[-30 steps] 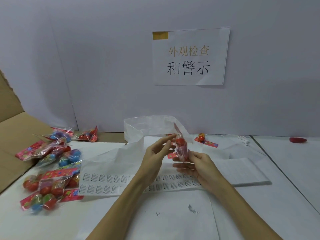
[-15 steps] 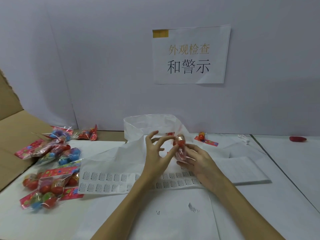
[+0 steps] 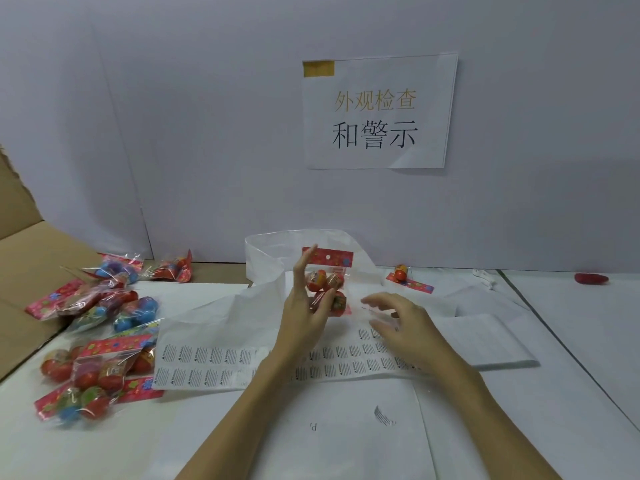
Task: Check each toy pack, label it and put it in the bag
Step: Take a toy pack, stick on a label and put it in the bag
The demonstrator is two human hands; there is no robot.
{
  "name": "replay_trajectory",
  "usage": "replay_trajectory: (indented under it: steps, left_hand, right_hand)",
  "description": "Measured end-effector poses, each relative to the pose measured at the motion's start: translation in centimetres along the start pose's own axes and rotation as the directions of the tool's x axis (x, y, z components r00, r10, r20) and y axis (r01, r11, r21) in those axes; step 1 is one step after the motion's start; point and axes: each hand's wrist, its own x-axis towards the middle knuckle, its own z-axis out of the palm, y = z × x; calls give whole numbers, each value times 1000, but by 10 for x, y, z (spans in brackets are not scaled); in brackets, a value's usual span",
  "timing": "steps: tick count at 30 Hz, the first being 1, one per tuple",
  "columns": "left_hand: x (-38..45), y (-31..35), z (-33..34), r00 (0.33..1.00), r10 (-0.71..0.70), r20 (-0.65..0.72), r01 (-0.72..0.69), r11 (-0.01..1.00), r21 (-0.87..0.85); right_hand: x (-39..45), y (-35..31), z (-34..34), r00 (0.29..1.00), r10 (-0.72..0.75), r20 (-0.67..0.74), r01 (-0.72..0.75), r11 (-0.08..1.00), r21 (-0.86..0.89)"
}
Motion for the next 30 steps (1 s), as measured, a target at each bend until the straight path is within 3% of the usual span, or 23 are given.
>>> replay_trajectory:
  steps: [2, 6, 13, 18, 22, 30]
  left_hand:
    - [-2, -1, 1, 993, 109, 52, -117, 971, 210]
    - [-6, -10, 2, 962, 192, 192, -259, 862, 435]
    - [-9, -4, -2, 946, 170, 275, -278, 863, 423]
    - [-8, -7, -2, 932, 194, 305, -327, 811, 485]
    - [-5, -13, -2, 937, 190, 293, -315, 819, 479]
    - [-5, -20, 0, 917, 240, 320, -377, 783, 494]
  right_hand:
    - [-2, 3, -1, 995, 15, 102, -4, 995, -101]
    - [1, 0, 5, 997, 13, 70, 5, 969, -245]
    - [5, 3, 11, 999, 14, 31, -4, 959, -282]
    - [3, 4, 12, 997, -75, -19, 72, 991, -116]
    - [2, 1, 10, 997, -63, -50, 62, 998, -25]
    - [3, 3, 11, 997, -64, -46, 65, 998, 17]
